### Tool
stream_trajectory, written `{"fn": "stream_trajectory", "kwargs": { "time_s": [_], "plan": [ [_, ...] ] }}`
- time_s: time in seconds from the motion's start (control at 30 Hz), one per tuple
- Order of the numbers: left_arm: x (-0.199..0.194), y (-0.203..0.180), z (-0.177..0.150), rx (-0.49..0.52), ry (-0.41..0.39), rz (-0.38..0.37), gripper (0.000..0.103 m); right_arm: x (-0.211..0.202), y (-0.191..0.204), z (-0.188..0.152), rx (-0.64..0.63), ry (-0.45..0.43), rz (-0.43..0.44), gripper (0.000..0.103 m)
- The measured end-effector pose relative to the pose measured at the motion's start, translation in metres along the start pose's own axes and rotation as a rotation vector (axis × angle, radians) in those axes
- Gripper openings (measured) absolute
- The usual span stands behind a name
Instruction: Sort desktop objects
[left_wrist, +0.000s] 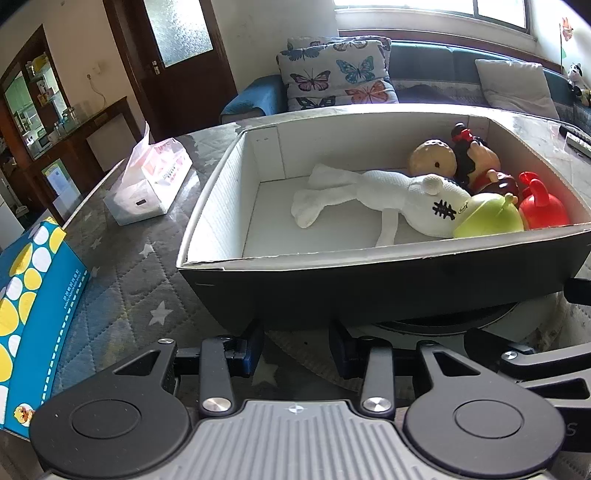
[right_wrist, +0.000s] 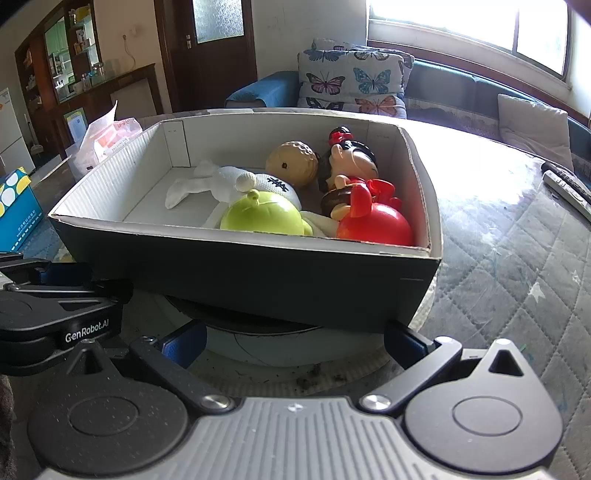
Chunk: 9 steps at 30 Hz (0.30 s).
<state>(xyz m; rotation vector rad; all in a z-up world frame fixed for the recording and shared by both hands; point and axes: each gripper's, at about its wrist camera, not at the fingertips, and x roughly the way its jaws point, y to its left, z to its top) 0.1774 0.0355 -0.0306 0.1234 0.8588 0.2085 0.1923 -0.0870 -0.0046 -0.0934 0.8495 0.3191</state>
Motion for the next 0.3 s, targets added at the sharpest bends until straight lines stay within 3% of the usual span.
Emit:
{"fn": "stream_trajectory", "kwargs": {
  "time_s": [0.3],
  "plan": [
    [-0.0003,0.0002,0.0004,-0.008,0.006,-0.010,0.040,0.0003,-0.0006,0.0000,0.005,0.001,0.000,0.103]
  ]
}}
